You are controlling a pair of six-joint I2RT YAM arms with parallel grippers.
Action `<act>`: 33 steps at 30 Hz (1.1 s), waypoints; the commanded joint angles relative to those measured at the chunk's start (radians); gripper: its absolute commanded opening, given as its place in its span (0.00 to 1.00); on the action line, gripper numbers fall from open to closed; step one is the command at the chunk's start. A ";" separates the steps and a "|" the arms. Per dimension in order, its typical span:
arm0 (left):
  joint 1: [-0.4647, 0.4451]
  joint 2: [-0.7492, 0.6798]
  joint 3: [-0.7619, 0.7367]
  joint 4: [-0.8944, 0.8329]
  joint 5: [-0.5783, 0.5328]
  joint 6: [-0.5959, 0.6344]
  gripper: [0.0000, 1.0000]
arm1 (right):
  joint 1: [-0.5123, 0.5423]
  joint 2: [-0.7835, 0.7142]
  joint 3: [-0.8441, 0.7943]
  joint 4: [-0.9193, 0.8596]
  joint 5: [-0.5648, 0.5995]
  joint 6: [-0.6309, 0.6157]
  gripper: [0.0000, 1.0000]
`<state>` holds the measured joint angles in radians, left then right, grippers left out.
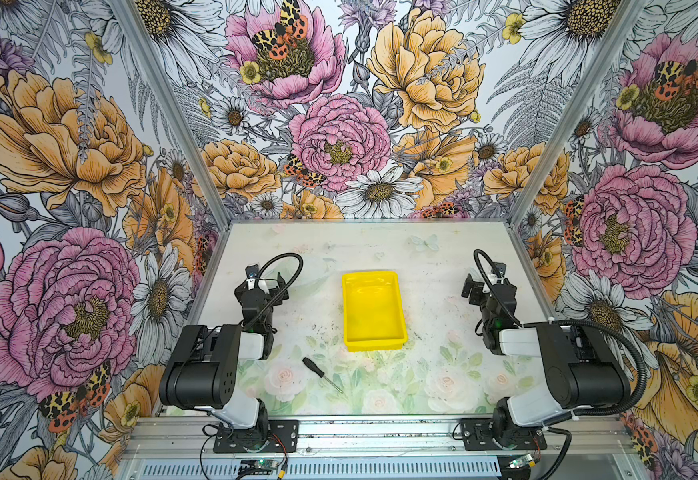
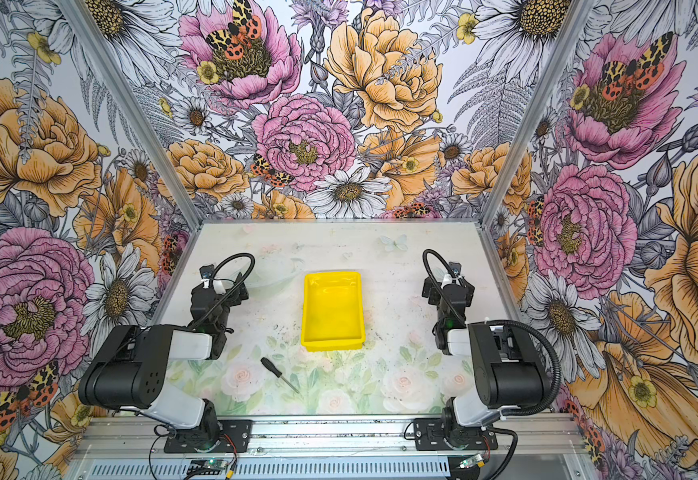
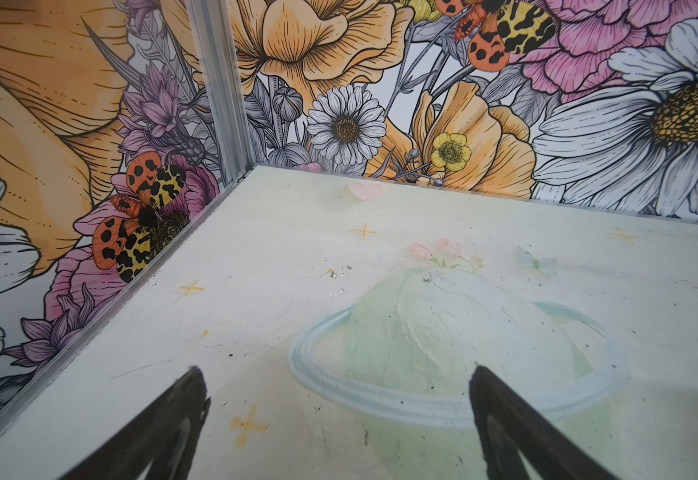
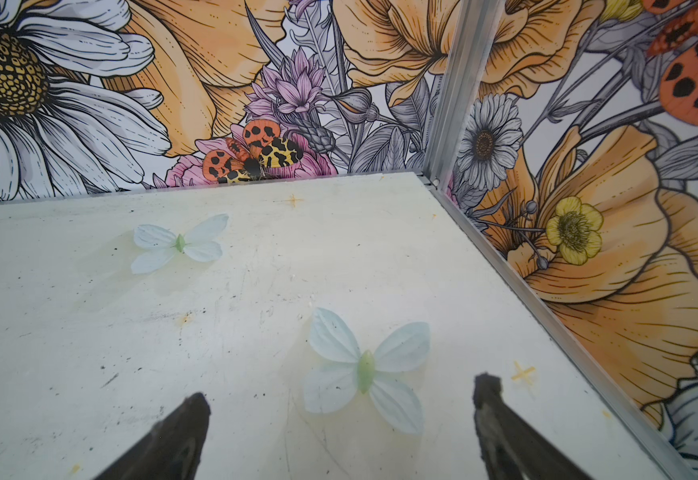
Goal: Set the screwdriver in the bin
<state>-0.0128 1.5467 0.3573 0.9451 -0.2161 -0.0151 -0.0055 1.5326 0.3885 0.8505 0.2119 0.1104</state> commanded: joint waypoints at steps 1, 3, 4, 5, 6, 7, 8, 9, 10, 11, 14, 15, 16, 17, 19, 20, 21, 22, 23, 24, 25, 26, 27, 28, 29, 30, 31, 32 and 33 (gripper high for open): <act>-0.006 0.003 0.015 0.003 -0.011 0.013 0.99 | -0.001 0.006 0.003 0.017 -0.007 -0.006 1.00; -0.006 0.003 0.015 0.002 -0.011 0.014 0.99 | 0.000 0.005 0.003 0.018 -0.008 -0.006 1.00; -0.006 0.003 0.015 0.003 -0.011 0.013 0.99 | 0.001 0.006 0.003 0.017 -0.008 -0.007 0.99; -0.006 0.003 0.015 0.003 -0.011 0.014 0.99 | -0.001 0.005 0.003 0.017 -0.007 -0.006 1.00; -0.006 0.004 0.015 0.002 -0.011 0.013 0.99 | 0.000 0.006 0.003 0.016 -0.007 -0.007 1.00; -0.006 0.004 0.016 0.003 -0.011 0.014 0.99 | 0.000 0.005 0.002 0.017 -0.008 -0.007 0.99; -0.006 0.003 0.016 0.003 -0.011 0.014 0.99 | 0.000 0.005 0.003 0.017 -0.007 -0.008 1.00; -0.006 0.003 0.016 0.003 -0.011 0.015 0.99 | -0.001 0.005 0.004 0.017 -0.008 -0.007 1.00; -0.006 0.004 0.016 0.002 -0.012 0.015 0.99 | -0.001 0.006 0.003 0.016 -0.008 -0.008 1.00; -0.006 0.003 0.016 0.002 -0.012 0.015 0.99 | -0.001 0.006 0.003 0.017 -0.008 -0.007 0.99; -0.006 0.003 0.015 0.002 -0.012 0.015 0.99 | 0.000 0.005 0.000 0.019 -0.009 -0.007 0.99; -0.006 0.003 0.016 0.002 -0.011 0.015 0.99 | 0.000 0.002 0.000 0.019 -0.008 -0.005 1.00; -0.006 0.003 0.016 0.001 -0.011 0.013 0.99 | -0.001 0.004 0.000 0.021 -0.009 -0.005 1.00; -0.006 0.003 0.016 0.001 -0.011 0.012 0.99 | -0.001 0.003 -0.001 0.022 -0.008 -0.007 1.00; -0.006 0.002 0.013 0.005 -0.012 0.015 0.99 | 0.001 -0.003 -0.008 0.029 -0.005 -0.007 1.00; -0.011 -0.001 0.006 0.019 -0.019 0.017 0.99 | 0.002 -0.007 -0.008 0.032 -0.007 -0.013 1.00; -0.019 -0.008 -0.002 0.031 -0.036 0.022 0.99 | 0.002 -0.020 -0.002 0.005 -0.015 -0.012 0.99; -0.029 -0.028 -0.006 0.021 -0.058 0.024 0.99 | 0.002 -0.039 0.010 -0.031 -0.019 -0.013 0.99; -0.035 -0.053 -0.001 -0.009 -0.076 0.026 0.99 | 0.003 -0.057 0.025 -0.070 -0.020 -0.018 0.99; -0.039 -0.078 0.009 -0.052 -0.083 0.030 0.99 | 0.005 -0.071 0.035 -0.097 -0.017 -0.019 1.00; -0.039 -0.110 0.031 -0.126 -0.087 0.029 0.99 | 0.014 -0.089 0.048 -0.136 -0.011 -0.031 0.99; -0.039 -0.142 0.058 -0.212 -0.093 0.023 0.99 | 0.032 -0.112 0.059 -0.174 0.001 -0.047 0.99; -0.038 -0.169 0.085 -0.299 -0.095 0.015 0.99 | 0.054 -0.136 0.072 -0.213 0.018 -0.068 1.00; -0.038 -0.194 0.104 -0.361 -0.096 0.012 0.99 | 0.075 -0.160 0.083 -0.249 0.031 -0.089 0.99; -0.042 -0.225 0.121 -0.437 -0.096 0.006 0.99 | 0.105 -0.185 0.098 -0.293 0.045 -0.108 0.99; -0.049 -0.258 0.134 -0.507 -0.104 -0.002 0.99 | 0.129 -0.209 0.116 -0.342 0.052 -0.110 0.99; -0.054 -0.293 0.147 -0.570 -0.115 -0.023 0.99 | 0.145 -0.231 0.130 -0.386 0.052 -0.106 0.99; -0.064 -0.333 0.170 -0.659 -0.145 -0.073 0.99 | 0.168 -0.257 0.153 -0.446 0.052 -0.094 0.99; -0.071 -0.369 0.205 -0.776 -0.180 -0.141 0.99 | 0.189 -0.280 0.175 -0.507 0.053 -0.079 0.99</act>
<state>-0.0650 1.2568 0.5026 0.4793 -0.3138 -0.0441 0.1444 1.3128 0.5041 0.5167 0.2401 0.0399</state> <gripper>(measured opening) 0.986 0.995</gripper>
